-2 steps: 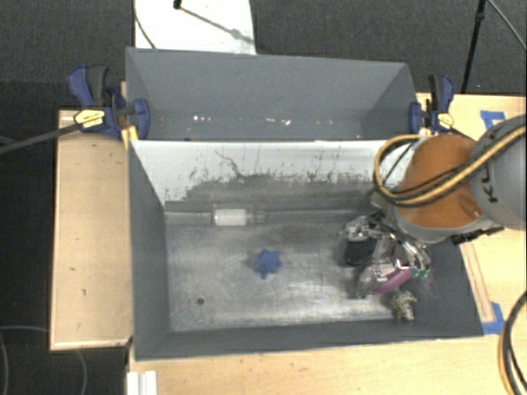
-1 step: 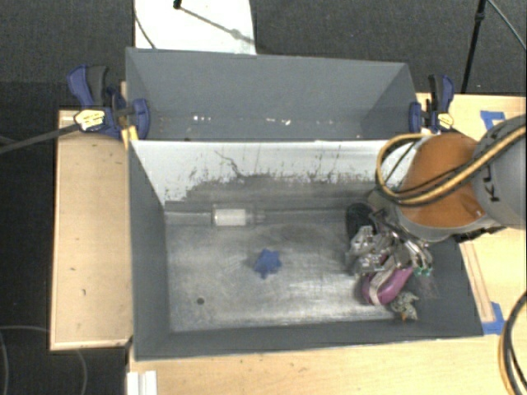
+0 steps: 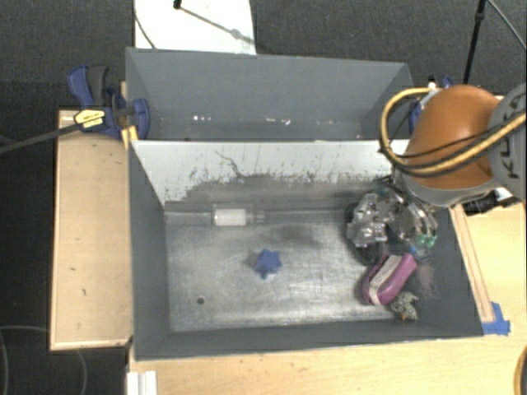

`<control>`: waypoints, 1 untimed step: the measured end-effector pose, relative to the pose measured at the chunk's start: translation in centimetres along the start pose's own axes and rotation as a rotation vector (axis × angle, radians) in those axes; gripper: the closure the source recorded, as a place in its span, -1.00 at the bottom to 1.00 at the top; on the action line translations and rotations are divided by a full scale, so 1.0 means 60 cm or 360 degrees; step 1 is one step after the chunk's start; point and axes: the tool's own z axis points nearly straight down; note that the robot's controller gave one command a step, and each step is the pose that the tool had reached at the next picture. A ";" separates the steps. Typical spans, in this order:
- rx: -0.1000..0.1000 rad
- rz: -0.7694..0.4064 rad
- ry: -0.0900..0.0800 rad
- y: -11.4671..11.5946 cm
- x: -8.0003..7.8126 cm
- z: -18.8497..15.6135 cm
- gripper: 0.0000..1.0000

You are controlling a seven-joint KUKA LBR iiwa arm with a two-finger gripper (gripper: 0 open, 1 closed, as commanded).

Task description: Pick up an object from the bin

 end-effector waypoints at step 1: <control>0.0002 0.0124 0.0005 0.048 0.055 0.157 1.00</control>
Offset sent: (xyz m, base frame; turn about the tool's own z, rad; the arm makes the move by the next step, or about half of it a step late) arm -0.0324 0.0299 -0.0952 0.0766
